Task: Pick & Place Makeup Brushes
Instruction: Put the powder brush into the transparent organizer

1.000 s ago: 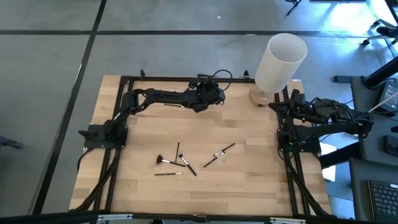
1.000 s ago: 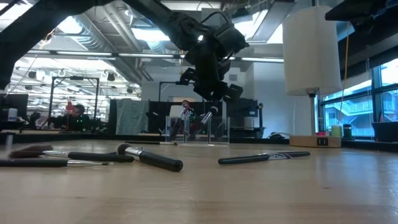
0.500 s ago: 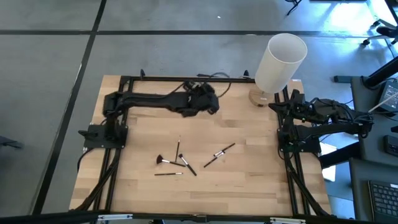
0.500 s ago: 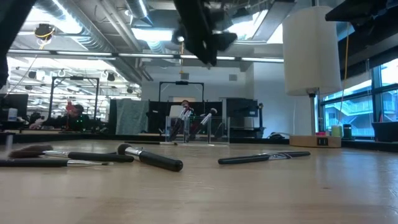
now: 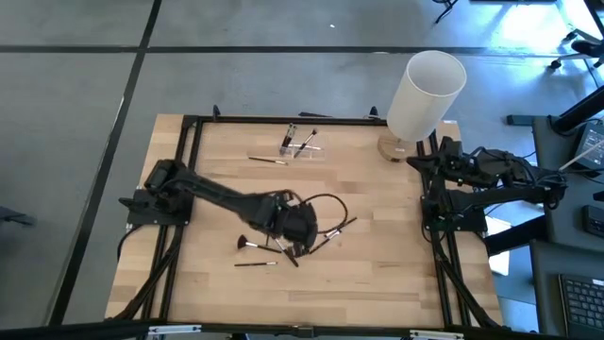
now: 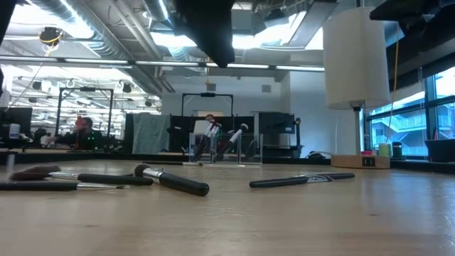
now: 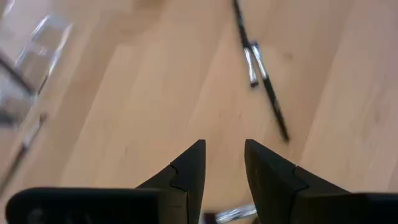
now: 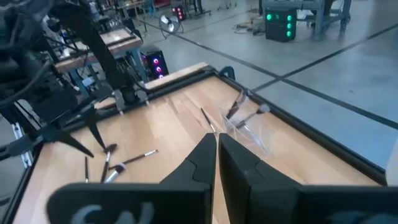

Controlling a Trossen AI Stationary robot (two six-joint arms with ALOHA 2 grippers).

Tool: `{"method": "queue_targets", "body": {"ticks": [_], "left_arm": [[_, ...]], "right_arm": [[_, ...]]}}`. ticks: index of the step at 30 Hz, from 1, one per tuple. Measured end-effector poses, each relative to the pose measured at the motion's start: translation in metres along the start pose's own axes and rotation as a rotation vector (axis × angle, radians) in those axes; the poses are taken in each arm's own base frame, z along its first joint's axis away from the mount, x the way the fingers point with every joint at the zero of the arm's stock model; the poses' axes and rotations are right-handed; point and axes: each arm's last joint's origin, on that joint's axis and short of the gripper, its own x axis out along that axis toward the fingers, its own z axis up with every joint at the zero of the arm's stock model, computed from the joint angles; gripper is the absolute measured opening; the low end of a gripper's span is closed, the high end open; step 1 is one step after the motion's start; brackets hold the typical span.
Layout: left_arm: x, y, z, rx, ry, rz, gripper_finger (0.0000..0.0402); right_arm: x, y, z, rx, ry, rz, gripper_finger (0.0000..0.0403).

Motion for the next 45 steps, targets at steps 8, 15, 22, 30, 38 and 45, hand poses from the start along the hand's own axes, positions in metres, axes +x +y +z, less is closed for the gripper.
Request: {"method": "queue_targets", "body": {"ticks": [8, 15, 22, 30, 38, 45], "left_arm": [[0.003, -0.007, -0.01, -0.598, 0.045, 0.031, 0.0108], [0.036, -0.015, -0.025, -0.969, 0.357, 0.085, 0.0122], [0.068, -0.009, -0.032, -1.092, 0.596, 0.181, 0.0147], [0.066, -0.006, -0.033, -1.156, 0.494, 0.268, 0.0181], [0.084, -0.015, -0.041, -1.224, 0.5, 0.316, 0.0186], [0.091, -0.017, -0.045, -1.21, 0.506, 0.35, 0.0186]], "right_arm": [[0.017, 0.009, 0.003, 0.023, 0.017, -0.02, 0.002], [0.024, 0.012, 0.0, 0.014, 0.051, -0.064, 0.002], [0.02, 0.01, 0.001, 0.018, 0.03, -0.057, 0.002], [0.015, 0.008, 0.003, 0.006, 0.0, -0.045, 0.002], [0.013, 0.007, 0.003, -0.002, 0.003, -0.037, 0.002], [0.013, 0.007, 0.004, 0.0, -0.007, -0.033, 0.002]]}}
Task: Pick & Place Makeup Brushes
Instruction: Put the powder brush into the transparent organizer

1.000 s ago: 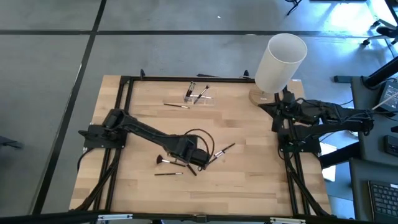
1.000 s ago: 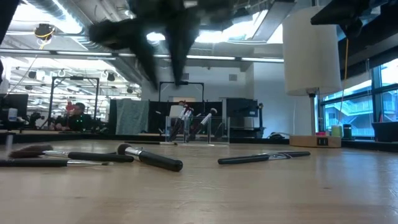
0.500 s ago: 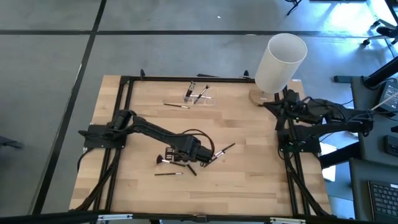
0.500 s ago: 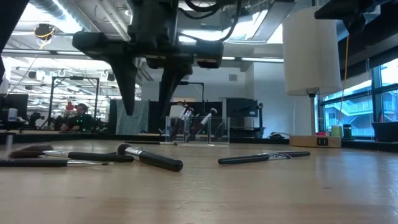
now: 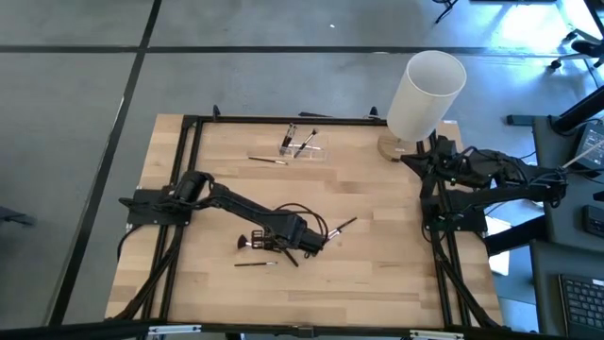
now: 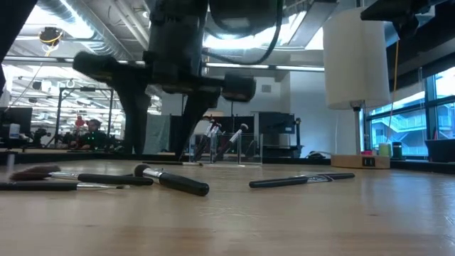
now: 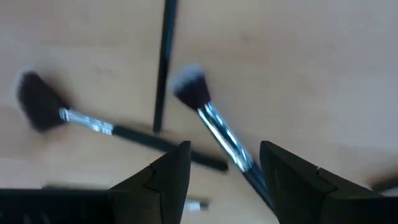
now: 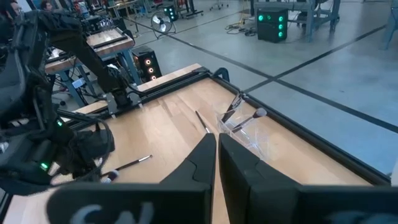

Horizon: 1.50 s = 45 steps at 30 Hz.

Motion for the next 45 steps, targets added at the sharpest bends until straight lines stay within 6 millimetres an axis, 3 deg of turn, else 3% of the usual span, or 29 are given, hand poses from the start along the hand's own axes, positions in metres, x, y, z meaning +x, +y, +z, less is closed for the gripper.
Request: {"method": "queue_targets", "body": {"ticks": [6, 17, 35, 43, 45], "left_arm": [[0.006, -0.003, 0.005, 0.009, -0.028, 0.009, 0.0186], [0.022, -0.01, -0.002, 0.065, 0.074, 0.033, 0.017], [0.026, -0.017, 0.014, 0.282, 0.038, 0.015, 0.0054], [0.025, -0.02, 0.018, 0.287, -0.011, -0.012, 0.0067], [0.02, -0.021, 0.024, 0.284, -0.093, -0.043, 0.0069]], "right_arm": [[0.0, 0.0, 0.001, -0.003, -0.006, 0.001, 0.002], [0.0, 0.0, 0.001, -0.006, -0.009, 0.002, 0.002], [0.0, 0.001, 0.002, -0.021, -0.016, 0.004, 0.002], [0.0, 0.001, 0.002, -0.022, -0.016, 0.004, 0.002], [0.0, 0.001, 0.002, -0.027, -0.015, 0.004, 0.002]]}}
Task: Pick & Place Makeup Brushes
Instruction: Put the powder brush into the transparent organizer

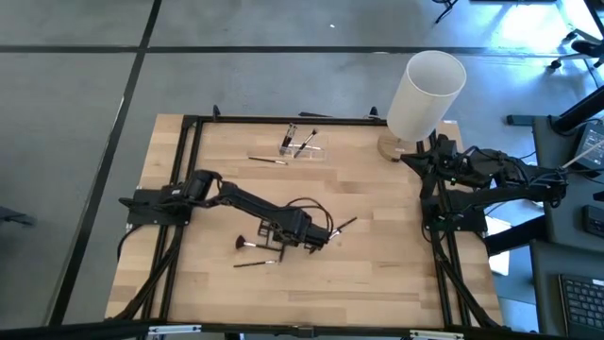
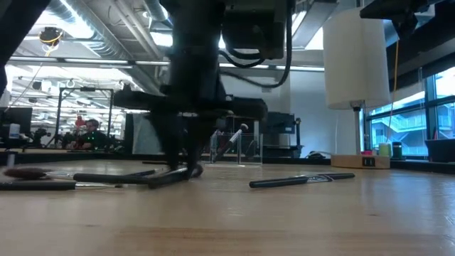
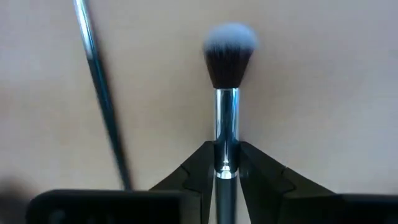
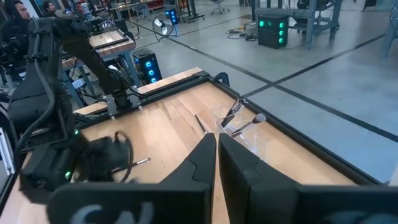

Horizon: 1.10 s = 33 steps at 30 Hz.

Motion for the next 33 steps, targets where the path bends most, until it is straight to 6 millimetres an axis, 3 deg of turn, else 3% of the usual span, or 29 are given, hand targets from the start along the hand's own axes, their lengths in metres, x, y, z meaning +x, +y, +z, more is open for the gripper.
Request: {"method": "queue_targets", "body": {"ticks": [8, 11, 14, 20, 25, 29, 33], "left_arm": [[-0.058, 0.013, 0.052, 0.015, -0.537, -0.11, 0.0057], [-0.077, 0.016, 0.081, 0.129, -0.805, -0.059, 0.0057], [-0.084, 0.013, 0.111, 0.212, -1.002, 0.051, 0.0061], [-0.078, 0.014, 0.199, 0.237, -0.964, -0.012, 0.006], [-0.076, 0.029, 0.25, 0.311, -0.911, -0.111, 0.0058], [-0.07, 0.04, 0.268, 0.266, -0.898, -0.074, 0.0061], [-0.063, 0.038, 0.265, 0.302, -0.871, -0.053, 0.0062]], "right_arm": [[0.0, 0.0, 0.001, -0.02, -0.011, 0.003, 0.002], [-0.001, 0.0, 0.002, -0.04, -0.026, 0.006, 0.002], [-0.002, 0.0, 0.004, -0.092, -0.044, 0.002, 0.002], [-0.002, -0.003, 0.004, -0.105, -0.063, -0.102, 0.002], [-0.002, -0.004, 0.005, -0.13, -0.066, -0.121, 0.002], [-0.002, -0.004, 0.003, -0.141, -0.048, -0.125, 0.002], [-0.002, -0.005, 0.0, -0.151, -0.024, -0.131, 0.002]]}}
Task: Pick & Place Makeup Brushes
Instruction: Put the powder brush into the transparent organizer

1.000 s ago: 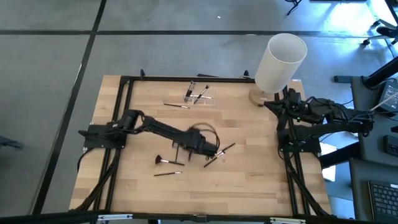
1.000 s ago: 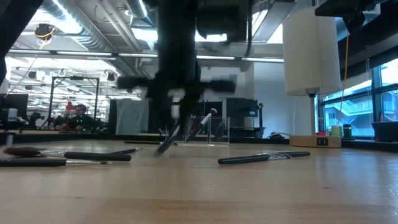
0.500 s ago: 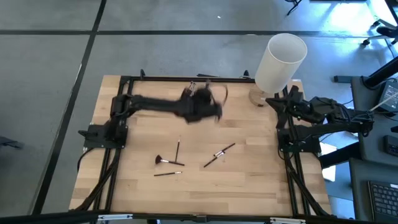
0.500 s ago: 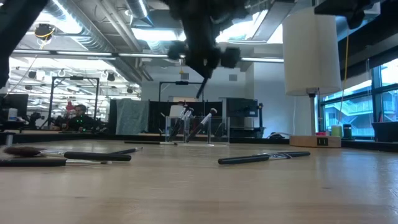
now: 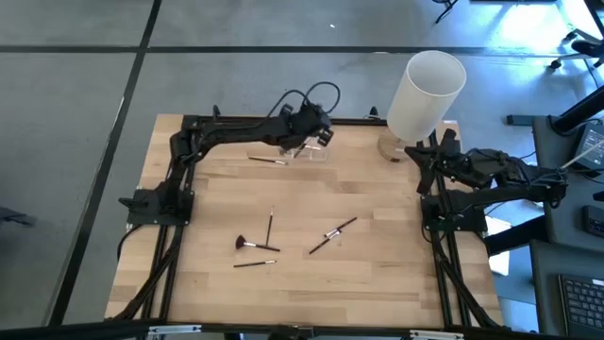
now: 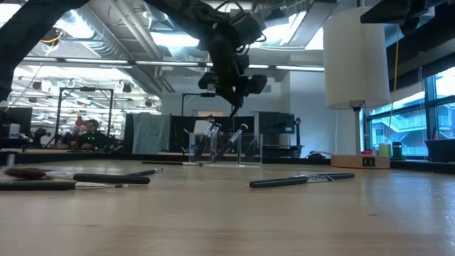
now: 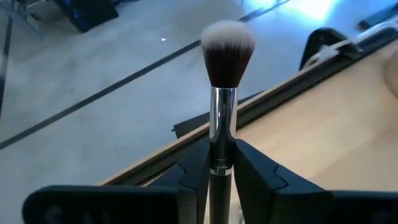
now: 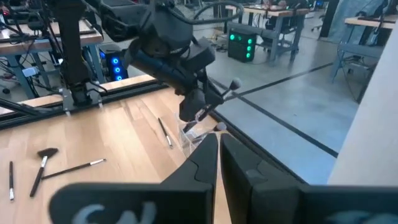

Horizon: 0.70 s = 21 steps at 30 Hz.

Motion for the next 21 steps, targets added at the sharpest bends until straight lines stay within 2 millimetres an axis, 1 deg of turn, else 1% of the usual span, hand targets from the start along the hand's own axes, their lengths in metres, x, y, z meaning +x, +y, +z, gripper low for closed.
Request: {"method": "queue_targets", "body": {"ticks": [4, 9, 15, 21], "left_arm": [[-0.002, -0.009, -0.006, 0.058, 0.005, -0.01, 0.0062], [0.003, -0.021, -0.021, 0.13, 0.023, 0.03, 0.0063], [0.003, -0.023, -0.029, 0.186, 0.03, 0.089, 0.0063], [0.002, -0.023, -0.03, 0.189, 0.041, 0.091, 0.0067]], "right_arm": [[0.0, 0.0, -0.001, 0.017, 0.013, -0.002, 0.002], [0.0, 0.0, -0.001, 0.032, 0.012, -0.002, 0.002], [0.0, 0.0, -0.001, 0.037, 0.012, -0.002, 0.002], [0.0, 0.0, -0.002, 0.019, 0.016, -0.002, 0.002]]}}
